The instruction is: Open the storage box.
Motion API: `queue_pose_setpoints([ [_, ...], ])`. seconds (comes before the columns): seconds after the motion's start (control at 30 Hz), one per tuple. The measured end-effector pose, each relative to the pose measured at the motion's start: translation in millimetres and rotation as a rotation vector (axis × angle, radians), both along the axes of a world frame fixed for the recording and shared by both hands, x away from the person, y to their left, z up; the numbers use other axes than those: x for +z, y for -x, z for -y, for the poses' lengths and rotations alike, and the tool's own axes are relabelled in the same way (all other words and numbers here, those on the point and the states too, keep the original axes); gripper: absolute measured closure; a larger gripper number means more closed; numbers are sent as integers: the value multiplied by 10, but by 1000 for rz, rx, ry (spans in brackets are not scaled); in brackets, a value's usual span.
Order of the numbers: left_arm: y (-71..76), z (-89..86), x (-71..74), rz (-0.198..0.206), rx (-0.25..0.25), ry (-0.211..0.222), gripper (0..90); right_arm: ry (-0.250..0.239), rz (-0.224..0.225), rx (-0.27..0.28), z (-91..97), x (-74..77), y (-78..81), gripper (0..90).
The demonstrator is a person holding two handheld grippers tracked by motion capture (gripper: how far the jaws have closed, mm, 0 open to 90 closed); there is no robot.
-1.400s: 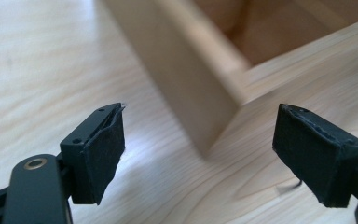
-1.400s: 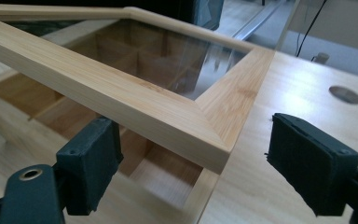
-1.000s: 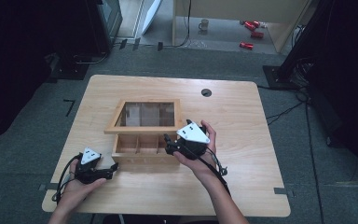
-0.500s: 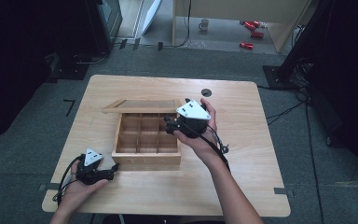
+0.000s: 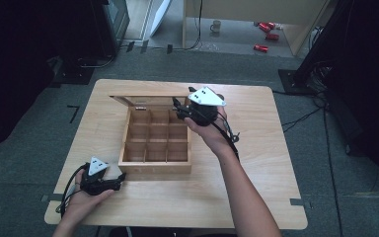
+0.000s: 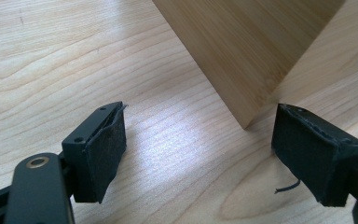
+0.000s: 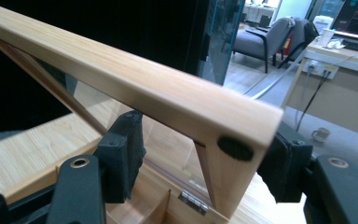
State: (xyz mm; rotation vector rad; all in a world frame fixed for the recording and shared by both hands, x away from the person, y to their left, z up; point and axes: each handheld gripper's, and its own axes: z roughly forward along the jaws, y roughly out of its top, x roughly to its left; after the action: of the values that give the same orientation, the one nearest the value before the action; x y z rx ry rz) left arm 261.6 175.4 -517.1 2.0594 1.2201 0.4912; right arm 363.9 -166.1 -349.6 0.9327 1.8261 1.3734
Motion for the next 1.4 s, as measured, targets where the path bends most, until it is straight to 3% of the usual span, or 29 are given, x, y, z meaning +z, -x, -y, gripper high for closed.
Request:
queue_pose_setpoints([
  [0.07,-2,-5,0,-1,-1,6,185,-29,-18,-6,22,-7,-66,381],
  [0.23,-4,-5,0,-3,-3,11,185,-42,-55,-17,43,-107,-219,415],
  [0.43,-6,4,0,-3,-6,8,185,-69,-27,1,96,-156,-316,462],
  [0.6,-9,9,0,-3,-10,5,185,-64,-29,1,116,-138,-406,490],
  [0.93,-8,23,-2,0,-10,1,185,-116,-91,-22,156,-61,-676,542],
  [1.03,-9,24,-2,0,-10,2,185,-161,-109,-61,178,-62,-735,622],
  [1.13,-11,23,-1,0,-10,1,188,-214,-123,-109,194,-79,-813,648],
  [1.27,-12,24,-1,0,-11,1,188,-214,-134,-148,155,-71,-895,654],
  [1.4,-13,23,-1,0,-12,1,188,-214,-174,-209,100,-51,-1065,660],
])
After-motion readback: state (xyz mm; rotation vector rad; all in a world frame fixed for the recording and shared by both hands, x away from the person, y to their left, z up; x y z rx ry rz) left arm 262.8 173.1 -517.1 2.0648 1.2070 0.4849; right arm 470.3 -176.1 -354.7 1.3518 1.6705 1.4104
